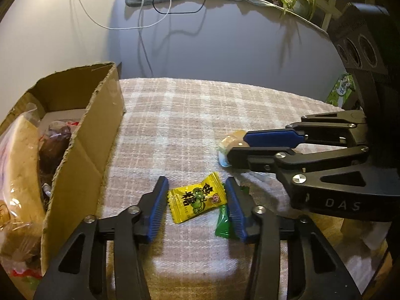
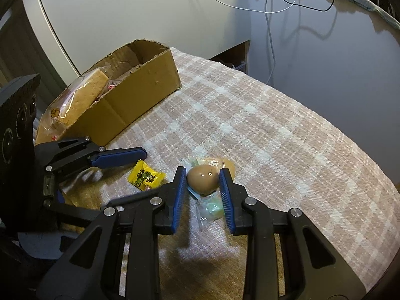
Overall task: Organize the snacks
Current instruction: 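Close the left tool on the yellow packet while the right tool grasps the egg-shaped candy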
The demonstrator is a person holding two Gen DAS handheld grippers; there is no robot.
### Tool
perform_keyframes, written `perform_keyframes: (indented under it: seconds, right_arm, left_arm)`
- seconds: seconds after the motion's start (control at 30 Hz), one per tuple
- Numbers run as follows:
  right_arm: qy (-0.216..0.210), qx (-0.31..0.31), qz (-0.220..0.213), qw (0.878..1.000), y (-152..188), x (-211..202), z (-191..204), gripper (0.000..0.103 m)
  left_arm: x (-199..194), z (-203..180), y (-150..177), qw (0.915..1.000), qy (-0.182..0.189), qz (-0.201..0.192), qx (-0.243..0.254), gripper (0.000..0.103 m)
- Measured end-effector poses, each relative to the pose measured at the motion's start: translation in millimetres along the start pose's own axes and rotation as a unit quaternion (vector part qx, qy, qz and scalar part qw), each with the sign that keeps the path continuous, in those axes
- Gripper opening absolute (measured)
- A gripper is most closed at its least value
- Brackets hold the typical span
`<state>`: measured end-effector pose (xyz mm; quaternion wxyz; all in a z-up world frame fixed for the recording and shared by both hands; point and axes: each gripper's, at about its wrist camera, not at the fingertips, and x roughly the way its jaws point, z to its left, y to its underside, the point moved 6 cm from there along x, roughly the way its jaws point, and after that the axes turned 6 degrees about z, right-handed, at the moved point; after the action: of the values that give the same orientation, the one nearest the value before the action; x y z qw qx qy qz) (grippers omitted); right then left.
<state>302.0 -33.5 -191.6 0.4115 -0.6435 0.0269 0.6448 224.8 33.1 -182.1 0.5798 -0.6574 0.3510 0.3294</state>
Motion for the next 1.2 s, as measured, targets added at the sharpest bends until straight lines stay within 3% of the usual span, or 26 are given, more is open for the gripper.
perform_keyframes:
  seconds: [0.43,0.53,0.67,0.77,0.87,1.2]
  right_arm:
    - [0.030,-0.019,-0.005,0.999,8.0,-4.2,11.8,0.027]
    - [0.036,-0.025,-0.003,0.999,9.3,-3.3,14.2,0.027]
    - [0.041,-0.026,-0.002,0.999,9.3,-2.8,14.6,0.027]
    - [0.042,-0.026,-0.003,0.999,10.5,-3.4,15.0,0.027]
    - [0.042,-0.027,-0.004,0.999,11.2,-4.3,15.6,0.027]
    - [0.046,-0.026,-0.011,0.999,14.2,-10.5,19.7,0.027]
  left_arm:
    - [-12.6,0.6,13.4,1.0000,0.002,-0.007,0.000,0.024]
    - [-12.3,0.8,14.4,1.0000,0.002,-0.007,0.003,0.025]
    - [-10.9,-1.0,16.1,0.9999,0.012,0.006,0.005,0.039]
    - [-11.5,-4.0,19.0,0.9998,0.002,0.004,0.017,0.039]
    - [-12.6,-2.9,21.7,0.9997,-0.012,0.002,0.020,0.028]
    - [-23.7,2.4,24.3,1.0000,0.003,-0.006,0.006,0.019]
